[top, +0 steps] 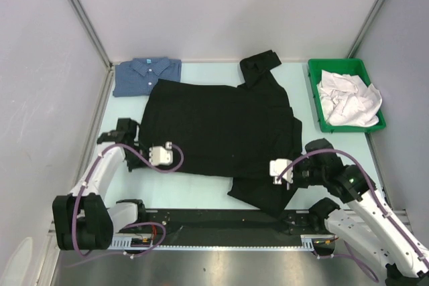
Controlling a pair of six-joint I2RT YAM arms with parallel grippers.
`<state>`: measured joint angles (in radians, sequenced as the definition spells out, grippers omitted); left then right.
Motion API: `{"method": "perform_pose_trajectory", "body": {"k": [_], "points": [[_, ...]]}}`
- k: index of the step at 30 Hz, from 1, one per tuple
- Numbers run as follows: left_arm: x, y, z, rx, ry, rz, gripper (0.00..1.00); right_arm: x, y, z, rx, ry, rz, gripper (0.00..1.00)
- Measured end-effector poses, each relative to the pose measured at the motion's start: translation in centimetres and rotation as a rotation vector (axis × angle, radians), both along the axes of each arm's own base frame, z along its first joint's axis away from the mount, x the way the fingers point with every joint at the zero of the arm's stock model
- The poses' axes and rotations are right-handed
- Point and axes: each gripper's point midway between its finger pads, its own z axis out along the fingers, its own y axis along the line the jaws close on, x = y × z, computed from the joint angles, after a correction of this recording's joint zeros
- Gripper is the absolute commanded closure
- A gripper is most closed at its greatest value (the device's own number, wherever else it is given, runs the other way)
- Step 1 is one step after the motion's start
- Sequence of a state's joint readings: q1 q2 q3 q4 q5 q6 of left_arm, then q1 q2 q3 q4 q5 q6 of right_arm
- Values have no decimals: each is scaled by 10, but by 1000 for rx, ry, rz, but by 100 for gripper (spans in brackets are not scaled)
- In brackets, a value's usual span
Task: Fold and stack the long sleeve shirts
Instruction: Fold the shirt
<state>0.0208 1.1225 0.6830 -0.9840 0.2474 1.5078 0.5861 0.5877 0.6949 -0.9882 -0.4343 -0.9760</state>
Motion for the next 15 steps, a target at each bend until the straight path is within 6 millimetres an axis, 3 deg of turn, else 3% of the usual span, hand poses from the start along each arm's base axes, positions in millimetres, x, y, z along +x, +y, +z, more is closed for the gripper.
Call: {"method": "perform_pose_trajectory", "body": {"k": [5,9,12,15], "points": [[41,-5,35,-40,-60,20,100,30,-8,11,17,9,-112,100],[57,-6,34,-55,-22,46,100,73,-19,27,43,40,-208,100],[72,-5,30,-66,11,74,100,108,-17,41,59,59,-218,100],[94,-5,30,-84,26,109,100,146,-11,41,59,81,-207,100]]}}
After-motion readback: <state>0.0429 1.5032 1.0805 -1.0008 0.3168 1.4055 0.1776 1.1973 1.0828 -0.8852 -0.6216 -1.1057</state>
